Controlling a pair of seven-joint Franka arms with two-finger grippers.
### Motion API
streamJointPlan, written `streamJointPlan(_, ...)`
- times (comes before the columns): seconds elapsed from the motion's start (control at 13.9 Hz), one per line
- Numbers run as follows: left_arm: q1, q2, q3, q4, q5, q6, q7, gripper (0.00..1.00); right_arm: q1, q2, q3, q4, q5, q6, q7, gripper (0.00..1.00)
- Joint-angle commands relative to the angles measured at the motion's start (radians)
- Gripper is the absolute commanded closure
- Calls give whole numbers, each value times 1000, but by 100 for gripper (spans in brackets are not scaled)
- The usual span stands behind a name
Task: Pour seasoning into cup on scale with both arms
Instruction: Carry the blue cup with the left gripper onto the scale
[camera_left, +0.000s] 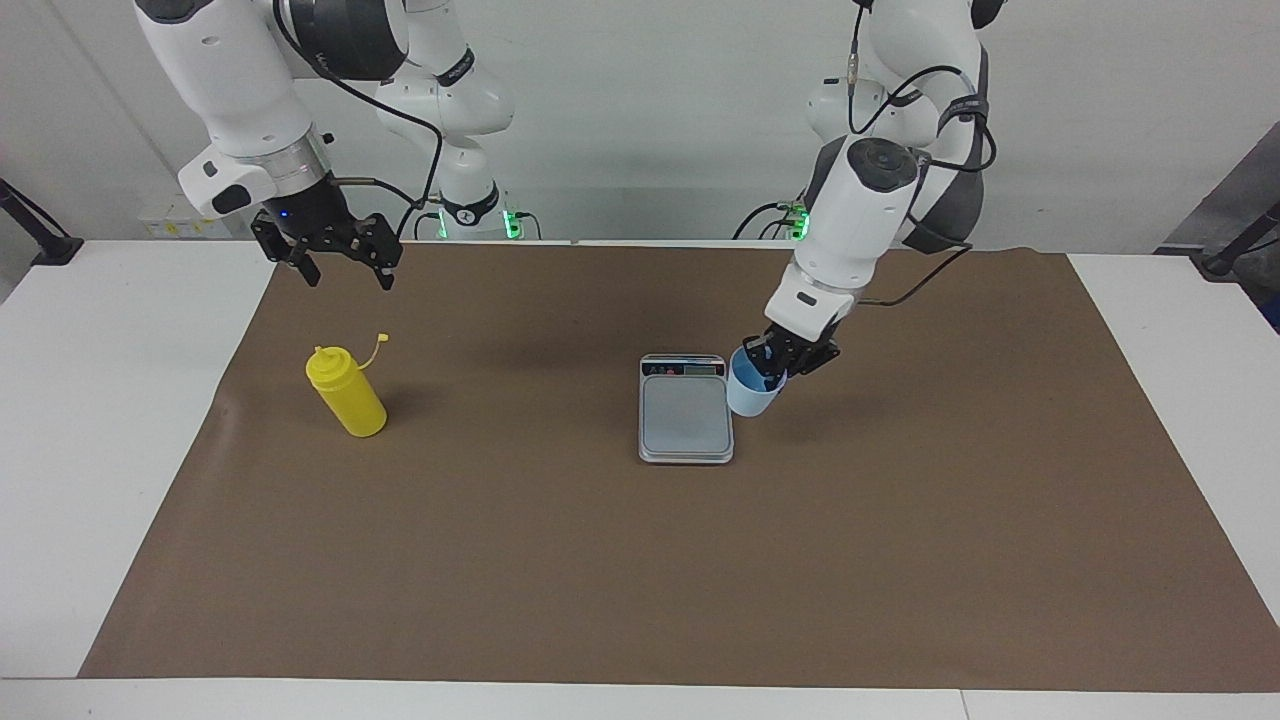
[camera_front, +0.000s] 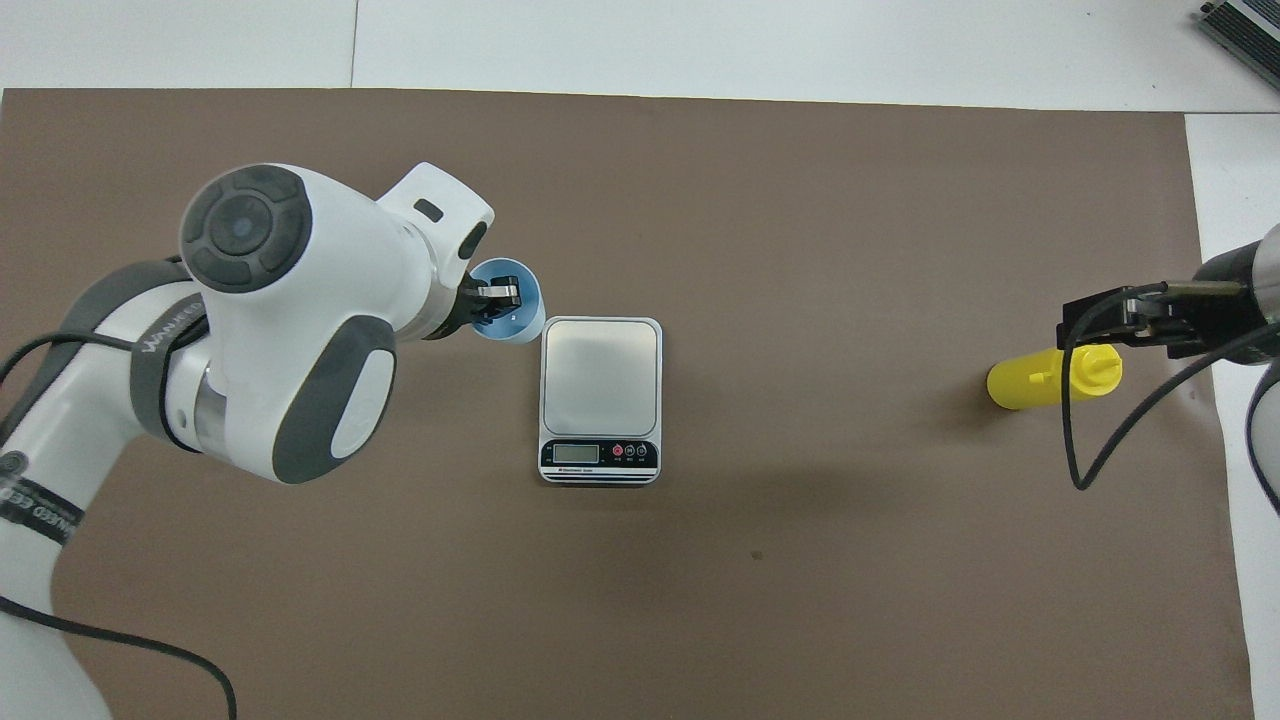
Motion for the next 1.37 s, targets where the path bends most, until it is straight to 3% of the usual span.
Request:
streamJointPlan(0.0,-70,47,19,-21,32,80,-89,100,-13,-10,5,-11,1,-5,-26,0)
streamJointPlan(0.36,-133,102,19,-27,93,131,-177,100,-13,-10,5,-11,1,-5,-26,0)
streamJointPlan(1.01,-139,107,19,-84,110,189,-174,100,-53,-10,-2,-11,1,-7,-27,0)
streamJointPlan(1.08,-138,107,19,-84,110,189,-171,86,-55,-10,-2,-11,3,-23,-29,0)
streamJointPlan(1.15,-136,107,19,-84,110,189,-168,23,-53,-10,-2,-10,1,-27,-29,0)
streamJointPlan(1.22,-136,107,19,-81,110,183,-168,0,-53,-8,-1,-7,3,-23,-24,0)
streamJointPlan(1.29,-132,105,21,-73,110,174,-168,0,-52,-8,-1,-7,3,-20,-23,0)
